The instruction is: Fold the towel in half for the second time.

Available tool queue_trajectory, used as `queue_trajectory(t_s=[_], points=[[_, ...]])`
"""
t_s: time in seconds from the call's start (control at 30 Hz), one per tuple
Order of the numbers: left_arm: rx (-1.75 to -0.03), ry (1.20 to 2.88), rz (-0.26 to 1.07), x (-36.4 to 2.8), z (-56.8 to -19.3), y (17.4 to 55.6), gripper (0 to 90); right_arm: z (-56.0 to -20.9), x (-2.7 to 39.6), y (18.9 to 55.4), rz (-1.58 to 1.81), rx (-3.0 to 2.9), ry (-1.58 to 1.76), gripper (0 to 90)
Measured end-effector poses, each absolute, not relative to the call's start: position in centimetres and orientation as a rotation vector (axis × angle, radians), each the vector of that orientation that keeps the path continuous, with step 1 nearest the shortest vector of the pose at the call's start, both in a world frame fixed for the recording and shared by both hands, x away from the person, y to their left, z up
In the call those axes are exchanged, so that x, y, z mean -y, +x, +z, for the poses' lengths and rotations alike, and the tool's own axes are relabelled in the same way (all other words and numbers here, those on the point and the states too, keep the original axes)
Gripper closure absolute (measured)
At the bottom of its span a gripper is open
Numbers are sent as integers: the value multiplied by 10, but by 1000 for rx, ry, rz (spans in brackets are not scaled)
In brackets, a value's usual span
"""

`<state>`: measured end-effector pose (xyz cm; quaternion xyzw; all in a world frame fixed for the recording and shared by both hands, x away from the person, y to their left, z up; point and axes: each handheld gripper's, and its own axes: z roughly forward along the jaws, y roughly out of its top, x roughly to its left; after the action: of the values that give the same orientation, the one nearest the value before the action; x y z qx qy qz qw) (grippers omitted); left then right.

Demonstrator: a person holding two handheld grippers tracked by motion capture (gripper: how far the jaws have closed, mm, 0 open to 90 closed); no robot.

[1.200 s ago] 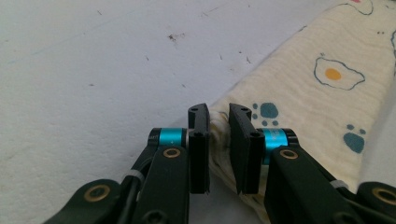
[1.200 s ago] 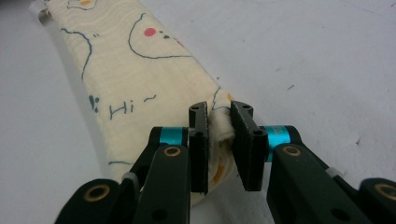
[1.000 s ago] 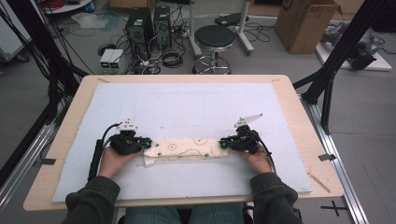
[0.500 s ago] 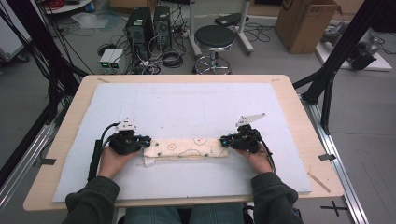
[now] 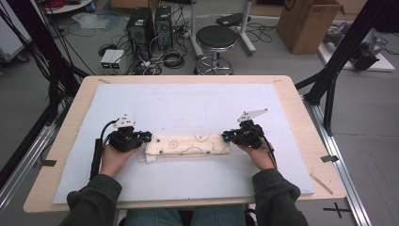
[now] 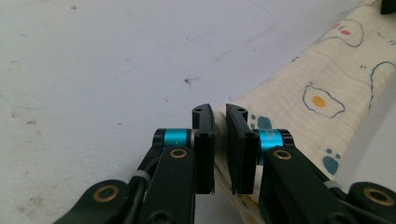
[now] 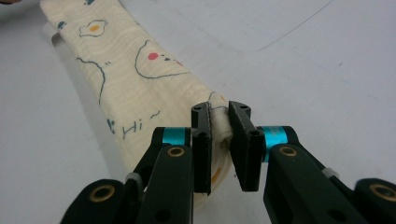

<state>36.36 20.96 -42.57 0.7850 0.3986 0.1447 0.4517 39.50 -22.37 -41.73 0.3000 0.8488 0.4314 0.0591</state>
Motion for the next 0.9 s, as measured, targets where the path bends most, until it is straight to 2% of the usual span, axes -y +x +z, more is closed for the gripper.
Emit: queue_trajectory(t_s=[0.4, 0.9], points=[[-1067, 1899, 422, -202, -418, 400, 817, -414, 219, 437, 1254, -2531, 1031, 795], [-1150, 1869, 402, -202, -439, 419, 815, -432, 216, 454, 1181, -2524, 1131, 792]])
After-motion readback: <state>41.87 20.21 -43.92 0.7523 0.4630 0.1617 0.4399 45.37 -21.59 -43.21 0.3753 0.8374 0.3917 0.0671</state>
